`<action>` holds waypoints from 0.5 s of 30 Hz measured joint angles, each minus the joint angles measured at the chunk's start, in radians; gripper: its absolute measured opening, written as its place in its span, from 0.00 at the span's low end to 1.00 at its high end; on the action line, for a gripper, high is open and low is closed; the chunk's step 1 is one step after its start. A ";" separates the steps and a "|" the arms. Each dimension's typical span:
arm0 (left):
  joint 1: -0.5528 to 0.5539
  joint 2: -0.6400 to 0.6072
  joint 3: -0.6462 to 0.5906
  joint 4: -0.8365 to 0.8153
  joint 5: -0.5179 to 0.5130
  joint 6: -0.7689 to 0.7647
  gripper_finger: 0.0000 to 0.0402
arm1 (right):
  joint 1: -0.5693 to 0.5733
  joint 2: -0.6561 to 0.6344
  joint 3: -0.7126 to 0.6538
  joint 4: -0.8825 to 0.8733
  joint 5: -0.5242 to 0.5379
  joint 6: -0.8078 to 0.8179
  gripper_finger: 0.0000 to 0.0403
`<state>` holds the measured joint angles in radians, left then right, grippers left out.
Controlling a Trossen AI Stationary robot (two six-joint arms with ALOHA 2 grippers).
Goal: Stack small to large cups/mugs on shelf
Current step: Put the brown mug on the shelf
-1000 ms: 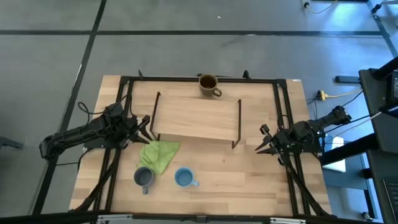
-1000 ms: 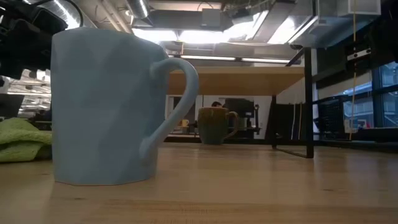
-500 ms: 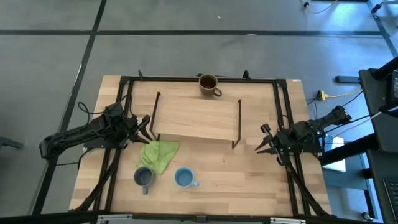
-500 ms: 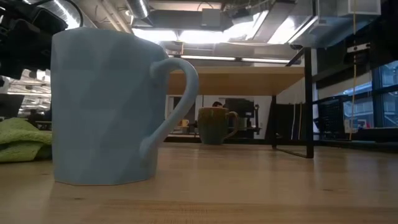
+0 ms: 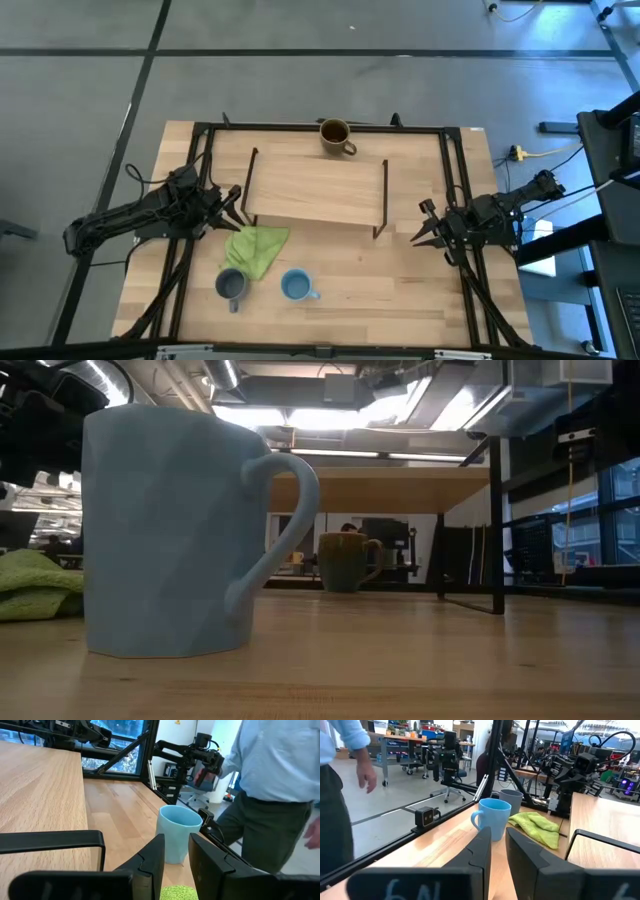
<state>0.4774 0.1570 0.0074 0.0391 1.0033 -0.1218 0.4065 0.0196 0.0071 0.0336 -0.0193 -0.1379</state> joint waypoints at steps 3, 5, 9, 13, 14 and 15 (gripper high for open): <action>0.000 0.000 0.000 0.000 0.000 0.000 0.21 | 0.000 0.000 0.000 0.020 -0.001 0.022 0.15; 0.000 0.000 0.000 0.000 0.000 0.000 0.21 | 0.000 0.000 0.000 0.032 -0.001 0.087 0.15; 0.000 0.000 0.000 0.000 0.000 0.000 0.21 | 0.000 0.000 0.000 0.036 -0.001 0.192 0.15; 0.000 0.000 0.000 0.000 0.000 0.000 0.21 | 0.000 0.000 0.000 0.036 -0.001 0.209 0.15; 0.000 0.000 0.000 0.000 0.000 0.000 0.21 | 0.000 0.000 0.000 0.036 -0.001 0.209 0.15; 0.000 0.000 0.000 0.000 0.000 0.000 0.21 | 0.000 0.000 0.000 0.036 -0.001 0.212 0.15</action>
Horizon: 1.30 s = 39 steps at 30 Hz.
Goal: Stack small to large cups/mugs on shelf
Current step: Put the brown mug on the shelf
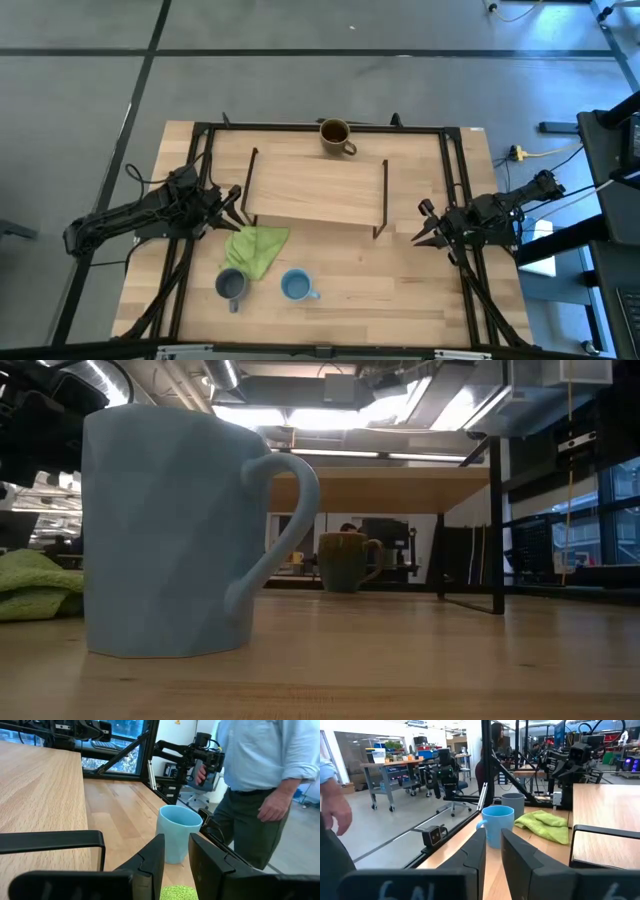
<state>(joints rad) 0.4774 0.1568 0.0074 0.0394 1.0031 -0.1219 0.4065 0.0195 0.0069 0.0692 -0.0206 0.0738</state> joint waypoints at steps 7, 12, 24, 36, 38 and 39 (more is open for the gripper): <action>0.000 0.000 0.000 0.000 0.000 0.000 0.21 | 0.000 0.000 0.000 0.000 0.000 -0.002 0.15; 0.000 0.000 0.000 0.000 0.000 0.000 0.21 | 0.000 0.000 0.000 0.000 0.000 -0.003 0.15; 0.000 0.000 0.000 0.000 0.000 0.000 0.21 | 0.000 0.000 0.000 0.000 0.000 -0.003 0.15; 0.000 0.000 0.000 0.000 0.000 0.000 0.21 | 0.000 0.000 0.000 0.019 0.008 0.047 0.15; 0.000 0.000 0.000 0.000 0.000 0.000 0.21 | 0.000 0.000 0.000 0.021 0.056 0.103 0.15; 0.000 0.000 0.000 0.000 0.000 0.000 0.21 | 0.000 0.000 0.000 0.037 0.080 0.150 0.15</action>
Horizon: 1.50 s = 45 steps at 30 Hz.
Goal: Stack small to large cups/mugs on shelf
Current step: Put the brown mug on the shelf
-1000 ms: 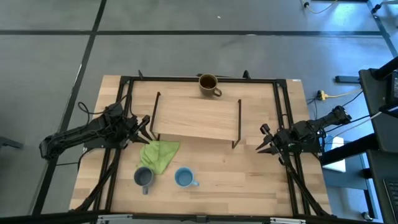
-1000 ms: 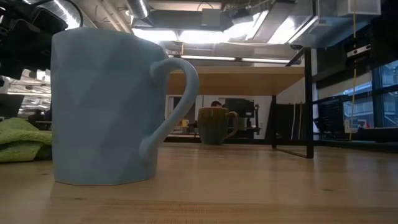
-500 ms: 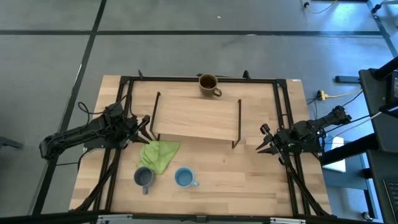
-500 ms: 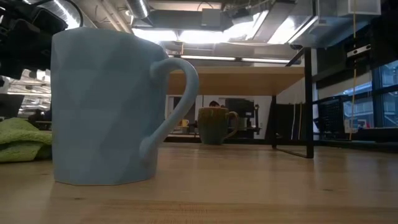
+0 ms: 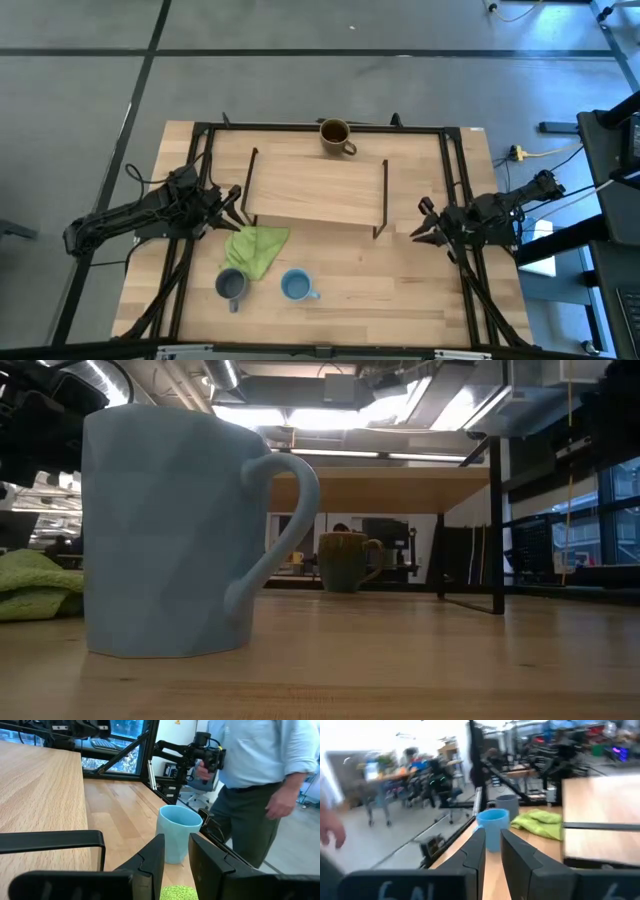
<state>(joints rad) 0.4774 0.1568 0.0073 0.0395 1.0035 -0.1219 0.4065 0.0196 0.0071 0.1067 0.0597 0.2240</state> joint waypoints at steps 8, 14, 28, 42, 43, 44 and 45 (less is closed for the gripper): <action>0.000 0.000 0.000 0.000 0.000 0.000 0.21 | -0.001 0.000 0.000 0.386 0.334 0.084 0.15; 0.000 0.000 0.000 0.000 0.000 0.000 0.21 | -0.039 0.030 0.038 0.420 0.345 -0.054 0.15; 0.000 0.000 0.000 0.000 0.000 0.000 0.21 | -0.344 0.764 0.872 -0.486 0.346 -0.233 0.15; 0.000 0.000 0.000 0.000 0.000 0.000 0.21 | -0.930 1.288 1.363 -0.738 -0.126 -0.155 0.15; 0.000 0.000 0.000 0.000 0.000 0.000 0.21 | -0.956 1.326 1.374 -0.746 -0.126 -0.153 0.15; 0.000 0.000 0.000 0.000 0.000 0.000 0.21 | -0.978 1.362 1.385 -0.751 -0.121 -0.149 0.15; 0.000 0.000 0.000 0.000 0.000 0.000 0.21 | -0.999 1.396 1.398 -0.761 -0.117 -0.143 0.15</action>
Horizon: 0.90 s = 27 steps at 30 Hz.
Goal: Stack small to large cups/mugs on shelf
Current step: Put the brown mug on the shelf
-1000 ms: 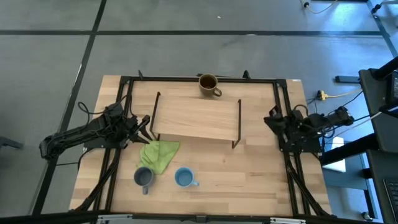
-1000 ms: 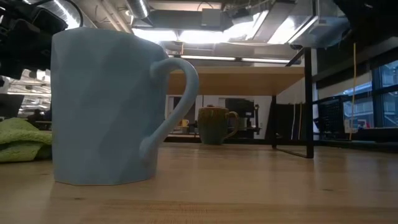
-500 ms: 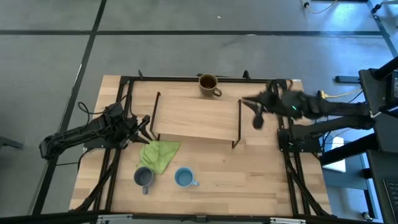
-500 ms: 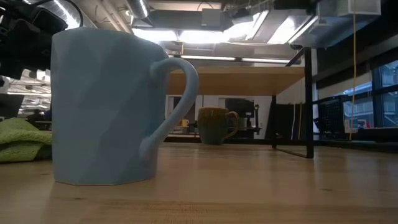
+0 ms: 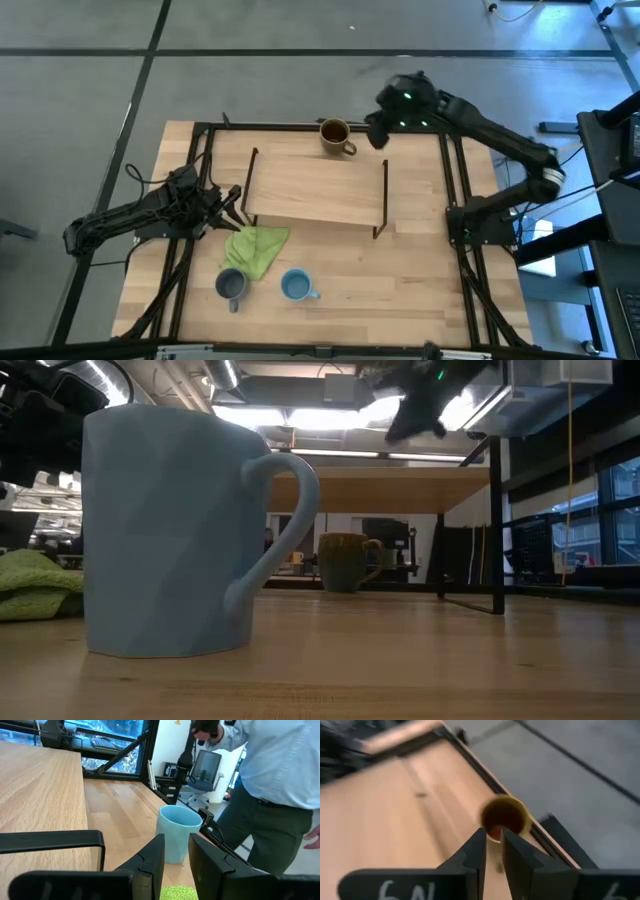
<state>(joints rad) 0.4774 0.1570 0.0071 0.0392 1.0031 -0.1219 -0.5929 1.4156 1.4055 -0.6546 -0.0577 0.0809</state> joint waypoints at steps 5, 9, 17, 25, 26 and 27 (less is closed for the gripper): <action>0.000 0.000 0.000 0.000 0.000 0.000 0.21 | -0.069 0.135 0.102 -0.016 0.013 0.073 0.16; 0.000 0.000 0.000 0.000 0.000 0.000 0.21 | -0.094 0.244 0.191 -0.031 -0.053 0.188 0.22; 0.000 0.000 0.000 0.000 0.000 0.000 0.21 | -0.069 0.431 0.432 -0.214 -0.044 0.180 0.41; 0.000 0.000 0.000 0.000 0.000 0.000 0.21 | -0.121 0.601 0.657 -0.502 0.054 0.025 0.41; 0.000 0.000 0.000 0.000 0.000 0.000 0.21 | -0.125 0.607 0.656 -0.500 0.028 0.038 0.41; 0.000 0.000 0.000 0.000 0.000 0.000 0.21 | -0.127 0.611 0.649 -0.486 0.000 0.046 0.41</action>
<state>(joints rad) 0.4774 0.1569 0.0072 0.0393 1.0031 -0.1219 -0.7197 2.0264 2.0544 -1.1409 -0.0579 0.1273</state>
